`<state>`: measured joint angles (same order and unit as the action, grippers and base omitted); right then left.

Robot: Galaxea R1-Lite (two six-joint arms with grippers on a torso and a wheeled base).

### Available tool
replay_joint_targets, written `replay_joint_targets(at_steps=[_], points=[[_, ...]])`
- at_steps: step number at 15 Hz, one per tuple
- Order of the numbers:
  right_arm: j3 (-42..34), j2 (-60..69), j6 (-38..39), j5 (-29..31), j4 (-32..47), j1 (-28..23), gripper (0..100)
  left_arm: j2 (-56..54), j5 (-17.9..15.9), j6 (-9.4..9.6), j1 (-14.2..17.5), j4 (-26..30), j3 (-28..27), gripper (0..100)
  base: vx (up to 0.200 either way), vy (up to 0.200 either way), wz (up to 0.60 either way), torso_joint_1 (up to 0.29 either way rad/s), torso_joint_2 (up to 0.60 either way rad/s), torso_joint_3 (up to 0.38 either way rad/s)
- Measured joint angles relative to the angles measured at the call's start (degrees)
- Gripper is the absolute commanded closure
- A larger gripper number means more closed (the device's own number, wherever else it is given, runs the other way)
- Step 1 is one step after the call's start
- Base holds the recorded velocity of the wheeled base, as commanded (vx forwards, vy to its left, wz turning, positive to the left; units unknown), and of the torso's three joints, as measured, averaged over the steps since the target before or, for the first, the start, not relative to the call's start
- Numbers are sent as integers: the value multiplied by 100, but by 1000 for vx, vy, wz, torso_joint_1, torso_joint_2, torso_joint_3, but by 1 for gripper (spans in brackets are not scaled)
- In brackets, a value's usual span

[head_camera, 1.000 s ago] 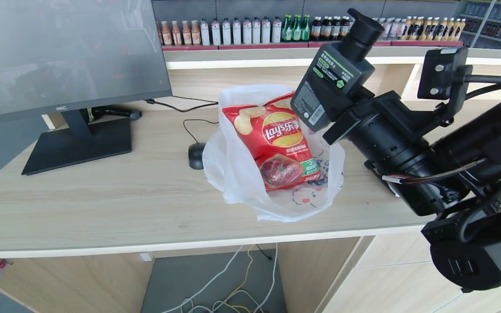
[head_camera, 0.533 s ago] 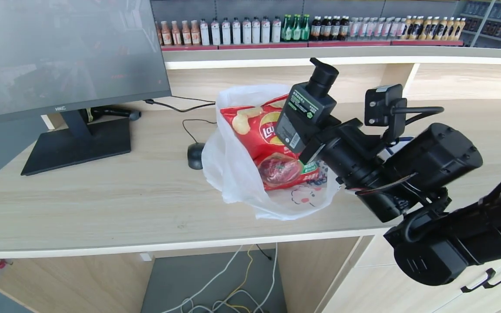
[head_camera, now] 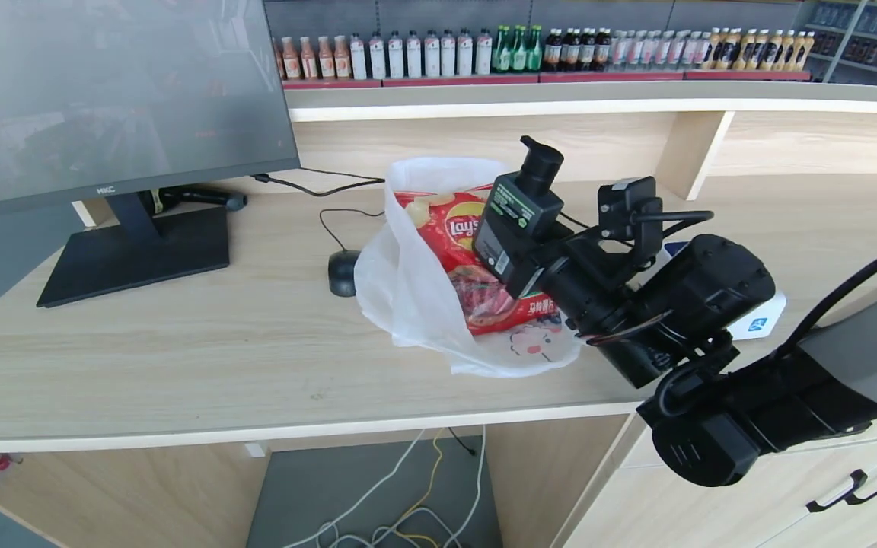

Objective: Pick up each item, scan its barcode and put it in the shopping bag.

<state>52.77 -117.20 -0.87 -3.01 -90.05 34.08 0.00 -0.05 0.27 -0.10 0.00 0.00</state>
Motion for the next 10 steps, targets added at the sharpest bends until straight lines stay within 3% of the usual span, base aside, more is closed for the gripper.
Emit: replay_joint_targets(at_steps=[10], points=[[188, 56, 162, -11, 15, 191, 100, 0, -5, 0, 0, 0, 0, 0, 0, 0, 0, 0, 0, 0]])
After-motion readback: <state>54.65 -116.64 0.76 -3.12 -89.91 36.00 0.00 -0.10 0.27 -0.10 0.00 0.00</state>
